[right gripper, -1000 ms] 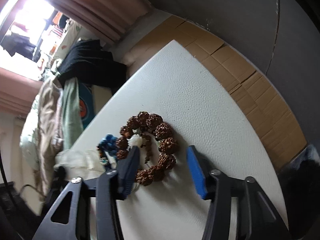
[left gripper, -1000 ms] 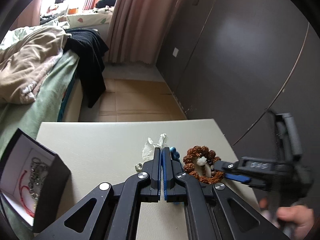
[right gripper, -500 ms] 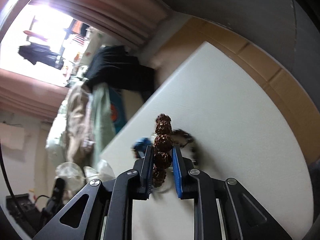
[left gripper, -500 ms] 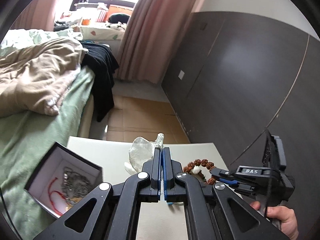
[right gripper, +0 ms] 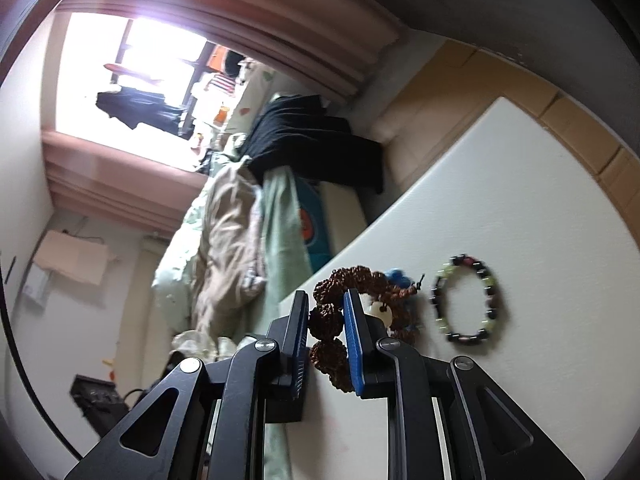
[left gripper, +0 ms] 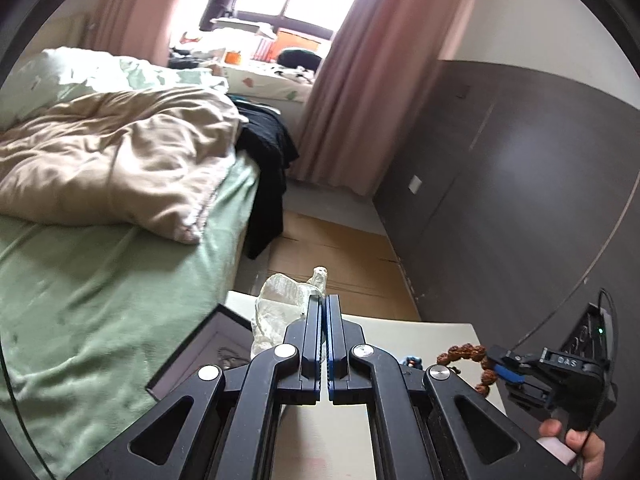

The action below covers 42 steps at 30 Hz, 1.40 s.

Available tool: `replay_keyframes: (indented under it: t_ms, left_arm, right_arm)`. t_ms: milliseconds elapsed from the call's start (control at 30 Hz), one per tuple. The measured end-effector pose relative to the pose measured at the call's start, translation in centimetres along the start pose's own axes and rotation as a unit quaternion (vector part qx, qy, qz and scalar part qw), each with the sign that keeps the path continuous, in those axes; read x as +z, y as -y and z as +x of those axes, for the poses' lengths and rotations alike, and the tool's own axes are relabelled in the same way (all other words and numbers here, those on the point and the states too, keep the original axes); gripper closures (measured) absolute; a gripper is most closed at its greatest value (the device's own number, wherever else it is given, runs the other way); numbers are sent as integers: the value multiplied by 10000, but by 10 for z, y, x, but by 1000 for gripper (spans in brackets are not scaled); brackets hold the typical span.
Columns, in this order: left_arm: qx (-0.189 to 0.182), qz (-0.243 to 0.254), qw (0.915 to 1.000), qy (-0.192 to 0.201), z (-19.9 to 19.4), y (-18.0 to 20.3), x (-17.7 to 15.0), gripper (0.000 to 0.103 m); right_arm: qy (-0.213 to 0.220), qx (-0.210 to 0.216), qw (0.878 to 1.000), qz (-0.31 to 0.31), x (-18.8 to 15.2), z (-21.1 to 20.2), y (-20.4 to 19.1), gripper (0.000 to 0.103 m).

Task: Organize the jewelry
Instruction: 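Drop the white lace flower into the black box while the right gripper carries the brown bracelet, then lower the brown bead bracelet into the black box and open the right gripper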

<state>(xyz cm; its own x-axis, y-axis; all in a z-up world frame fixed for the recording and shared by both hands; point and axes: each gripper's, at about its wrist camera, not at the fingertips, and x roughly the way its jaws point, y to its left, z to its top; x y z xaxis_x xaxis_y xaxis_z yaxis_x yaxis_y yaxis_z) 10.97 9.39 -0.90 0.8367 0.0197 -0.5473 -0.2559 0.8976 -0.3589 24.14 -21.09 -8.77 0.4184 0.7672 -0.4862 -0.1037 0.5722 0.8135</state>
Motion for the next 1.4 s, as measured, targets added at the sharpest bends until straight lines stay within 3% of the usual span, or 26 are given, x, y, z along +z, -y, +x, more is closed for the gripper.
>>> replay_keyframes:
  t_ms: [200,267,300,333,400,467,633,833,1000,1400]
  left_arm:
    - [10,-272,9996,10,-3,-15,5,102]
    - [55,-296,9995,130,-10,-17,7,96]
    - [60,-276,9995,157,-12,-18,8,78]
    - [71,-251,9995,189,-14,-19,9,45]
    - [140,-284,9986,424,-22,-22,9,11]
    - [226,-291,9975,604,-30,-24,11,10]
    - [360,-431,9975,420,-25,-41,14,10]
    - [648,-569,9957,345,-24,-56,16,10]
    - [605,-801,9945,312,-25,-69,17,10]
    - [562,-1169,9911,289,-31,-93,21,11]
  right_arm:
    - [-33,217,9996,-159,-8,9,-19,84]
    - [-82,242,9995,-188,-10,13,-22,84]
    - [-117,240,9994,-207,-11,15,-23,84]
    - [-149,234,9993,-230,-13,17,-25,84]
    - [-215,228,9991,-285,-16,22,-29,84]
    - [-254,225,9989,-333,-18,26,-32,84]
    - [-328,413,9973,-513,-25,33,-45,84]
    - [-512,903,9914,-802,-43,50,-75,84]
    - [-638,1318,9852,-885,-59,72,-100,83]
    - [-724,1169,9836,-1165,-87,116,-131,83]
